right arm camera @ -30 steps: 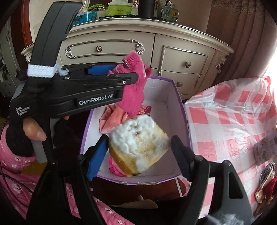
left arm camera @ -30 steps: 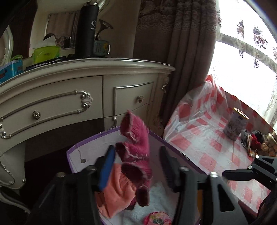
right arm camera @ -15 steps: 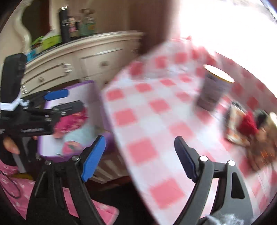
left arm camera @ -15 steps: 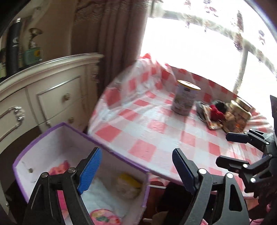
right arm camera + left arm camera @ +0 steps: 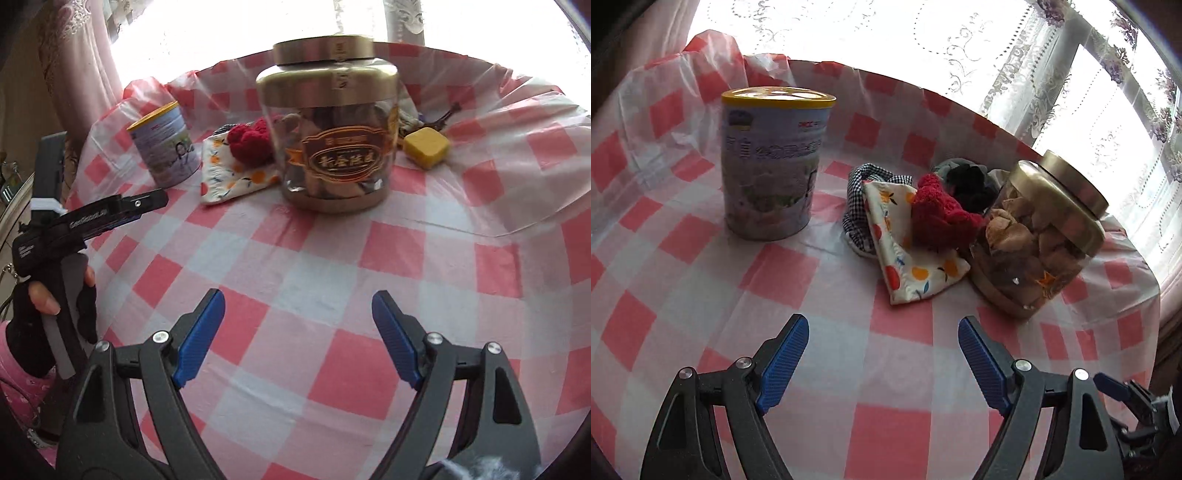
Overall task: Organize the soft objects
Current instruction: 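Move both open tools back over the table toward the orange-print cloth, then grasp the orange-print cloth with the left tool while the right tool grasps the yellow sponge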
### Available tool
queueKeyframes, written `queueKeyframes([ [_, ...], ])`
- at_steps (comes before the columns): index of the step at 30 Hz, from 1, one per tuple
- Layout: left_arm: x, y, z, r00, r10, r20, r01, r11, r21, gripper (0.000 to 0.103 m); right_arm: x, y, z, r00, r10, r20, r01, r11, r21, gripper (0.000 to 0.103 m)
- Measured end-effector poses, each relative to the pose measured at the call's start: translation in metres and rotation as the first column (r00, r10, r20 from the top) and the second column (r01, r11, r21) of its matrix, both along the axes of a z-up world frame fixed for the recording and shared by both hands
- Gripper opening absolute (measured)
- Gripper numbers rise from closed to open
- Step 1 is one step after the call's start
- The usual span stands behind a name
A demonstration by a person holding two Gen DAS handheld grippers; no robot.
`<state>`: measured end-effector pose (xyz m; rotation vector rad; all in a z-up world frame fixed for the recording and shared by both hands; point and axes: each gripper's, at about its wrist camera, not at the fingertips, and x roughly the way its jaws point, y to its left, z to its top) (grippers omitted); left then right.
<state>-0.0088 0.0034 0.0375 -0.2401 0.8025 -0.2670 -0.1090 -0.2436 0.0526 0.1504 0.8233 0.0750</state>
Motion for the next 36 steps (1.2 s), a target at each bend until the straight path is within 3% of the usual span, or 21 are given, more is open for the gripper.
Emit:
queueKeyframes([
  [7, 0.060, -0.026, -0.020, 0.998, 0.018, -0.052, -0.017, 1.000, 0.023, 0.078, 0.011, -0.043, -0.008, 0.997, -0.073, 0.009, 0.072, 0.997, 0.022, 0.084],
  [8, 0.065, -0.028, -0.023, 0.998, 0.014, -0.064, -0.013, 1.000, 0.014, 0.069, 0.014, -0.048, -0.010, 0.997, -0.083, 0.008, 0.083, 0.996, 0.028, 0.084],
  [11, 0.070, -0.035, -0.027, 0.996, -0.043, -0.073, 0.043, 0.999, 0.005, 0.009, 0.024, -0.063, -0.013, 0.993, -0.115, 0.009, 0.115, 0.993, 0.030, 0.084],
  [12, 0.065, -0.036, -0.025, 0.996, -0.065, -0.063, 0.066, 0.998, 0.017, 0.008, 0.027, -0.069, -0.015, 0.992, -0.128, 0.010, 0.128, 0.991, 0.026, 0.084],
  [14, 0.042, -0.029, -0.011, 0.997, -0.083, 0.005, 0.083, 0.996, -0.030, 0.007, 0.036, -0.081, -0.015, 0.986, -0.164, 0.013, 0.164, 0.986, 0.009, 0.084],
  [17, 0.000, -0.008, 0.008, 0.998, -0.041, 0.053, 0.044, 0.997, -0.069, 0.007, 0.057, -0.103, -0.020, 0.972, -0.233, 0.003, 0.233, 0.972, -0.020, 0.084],
  [19, -0.026, 0.010, 0.009, 0.999, -0.013, 0.035, 0.015, 0.997, -0.081, 0.007, 0.074, -0.117, -0.023, 0.960, -0.281, -0.004, 0.281, 0.959, -0.025, 0.084],
  [23, -0.049, 0.037, -0.006, 0.999, 0.039, -0.012, -0.039, 0.999, -0.015, 0.012, 0.110, -0.137, -0.022, 0.935, -0.354, 0.011, 0.354, 0.935, 0.009, 0.084],
  [25, -0.042, 0.049, -0.016, 0.996, 0.068, -0.059, -0.069, 0.997, -0.026, 0.025, 0.128, -0.144, -0.020, 0.921, -0.389, 0.029, 0.388, 0.921, 0.023, 0.084],
  [29, -0.029, 0.057, -0.019, 0.993, 0.100, -0.061, -0.106, 0.990, -0.088, 0.071, 0.166, -0.158, -0.021, 0.897, -0.443, 0.010, 0.443, 0.897, 0.005, 0.081],
  [34, -0.013, 0.037, -0.017, 0.996, 0.070, -0.051, -0.075, 0.992, -0.102, 0.075, 0.196, -0.172, -0.022, 0.915, -0.403, -0.009, 0.402, 0.912, 0.079, 0.081],
  [36, -0.004, 0.028, -0.020, 0.996, 0.048, -0.069, -0.054, 0.994, -0.095, 0.085, 0.205, -0.175, -0.023, 0.929, -0.370, -0.013, 0.369, 0.923, 0.107, 0.081],
])
